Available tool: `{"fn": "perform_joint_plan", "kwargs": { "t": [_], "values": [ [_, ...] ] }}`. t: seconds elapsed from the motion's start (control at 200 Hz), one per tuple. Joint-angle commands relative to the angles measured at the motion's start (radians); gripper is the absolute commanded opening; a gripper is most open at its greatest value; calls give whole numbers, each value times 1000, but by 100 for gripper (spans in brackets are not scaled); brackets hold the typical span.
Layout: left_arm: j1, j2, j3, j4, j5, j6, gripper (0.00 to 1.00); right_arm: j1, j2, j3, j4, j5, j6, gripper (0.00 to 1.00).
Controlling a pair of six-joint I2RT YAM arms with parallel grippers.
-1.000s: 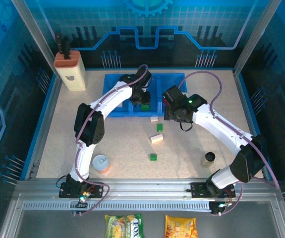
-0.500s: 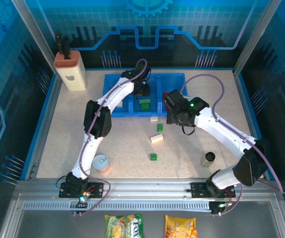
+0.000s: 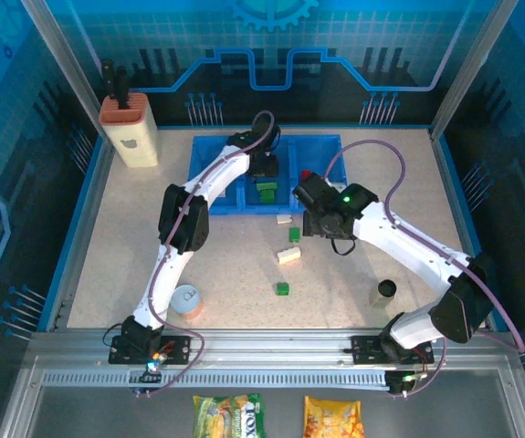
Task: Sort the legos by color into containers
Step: Place the lego in the container, then pick up the lego from the center of the table.
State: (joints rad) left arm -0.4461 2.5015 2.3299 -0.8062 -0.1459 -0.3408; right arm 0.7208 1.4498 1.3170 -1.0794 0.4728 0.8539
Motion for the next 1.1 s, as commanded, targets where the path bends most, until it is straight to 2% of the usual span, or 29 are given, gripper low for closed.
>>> {"fn": "perform_joint_plan", "kwargs": {
  "t": [0.0, 0.32, 0.625, 0.905, 1.096],
  "values": [
    [5, 30, 22, 13, 4, -14, 44, 20, 4, 7, -42, 32, 41, 79],
    [2, -40, -15, 13, 32, -20, 44, 31, 11, -31, 23, -25, -6, 79],
    [0, -208, -137, 19, 45, -20, 45, 37, 41, -52, 73, -65, -57, 79],
    [3, -394, -335, 44, 60, -3, 45, 50, 84, -61, 122, -97, -97, 79],
    [30, -544, -532, 71, 91, 14, 45, 51, 117, -64, 151, -121, -127, 80]
  ]
}}
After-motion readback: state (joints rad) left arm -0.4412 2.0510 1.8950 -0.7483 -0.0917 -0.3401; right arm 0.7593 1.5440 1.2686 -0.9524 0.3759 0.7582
